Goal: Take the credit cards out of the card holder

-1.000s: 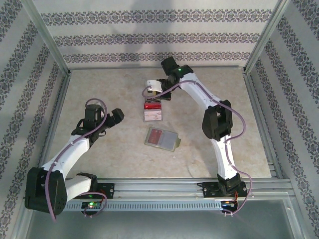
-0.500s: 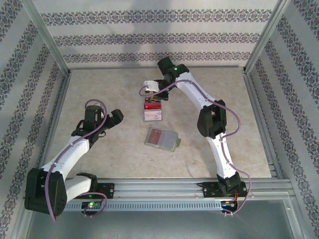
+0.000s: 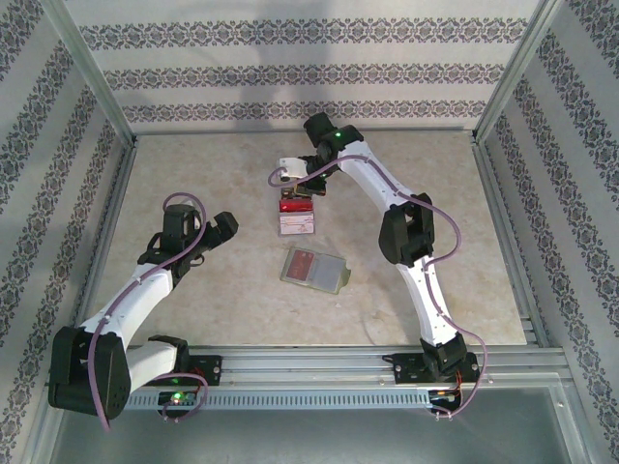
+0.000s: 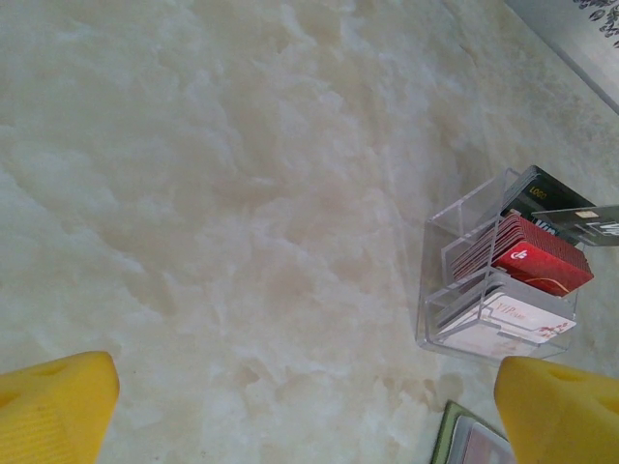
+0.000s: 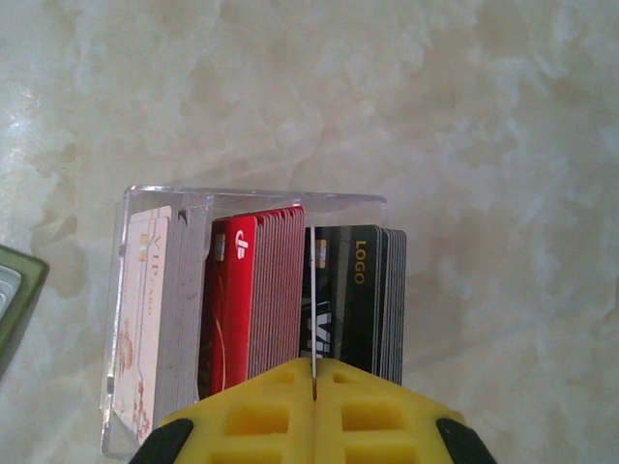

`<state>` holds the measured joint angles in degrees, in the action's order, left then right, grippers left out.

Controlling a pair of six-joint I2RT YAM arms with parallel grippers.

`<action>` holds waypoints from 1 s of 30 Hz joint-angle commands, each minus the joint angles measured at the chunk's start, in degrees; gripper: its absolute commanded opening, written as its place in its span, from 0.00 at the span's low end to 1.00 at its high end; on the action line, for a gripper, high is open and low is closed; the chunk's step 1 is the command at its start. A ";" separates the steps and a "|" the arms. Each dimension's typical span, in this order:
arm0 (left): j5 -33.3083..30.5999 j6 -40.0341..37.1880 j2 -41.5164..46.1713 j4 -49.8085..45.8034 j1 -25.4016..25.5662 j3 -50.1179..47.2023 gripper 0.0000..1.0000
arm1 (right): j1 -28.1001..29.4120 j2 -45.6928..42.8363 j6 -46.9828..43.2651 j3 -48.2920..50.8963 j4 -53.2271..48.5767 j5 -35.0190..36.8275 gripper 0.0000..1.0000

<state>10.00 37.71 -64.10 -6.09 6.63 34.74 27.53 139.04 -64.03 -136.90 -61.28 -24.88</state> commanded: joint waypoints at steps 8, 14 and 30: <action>-0.07 0.25 -0.87 -0.53 -0.74 0.04 1.00 | 0.84 3.72 2.28 -3.51 0.24 2.09 0.00; 0.29 0.42 -1.57 -0.08 -0.83 0.06 1.00 | 1.05 5.33 3.12 -5.29 0.89 2.99 0.00; 0.95 0.34 -1.76 -0.11 -1.00 0.13 1.00 | 1.47 5.07 3.15 -5.61 1.51 4.05 0.20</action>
<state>10.41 37.74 -65.91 -6.07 6.61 34.74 28.38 143.46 -61.25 -140.64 -59.72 -21.30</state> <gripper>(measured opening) 0.996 0.193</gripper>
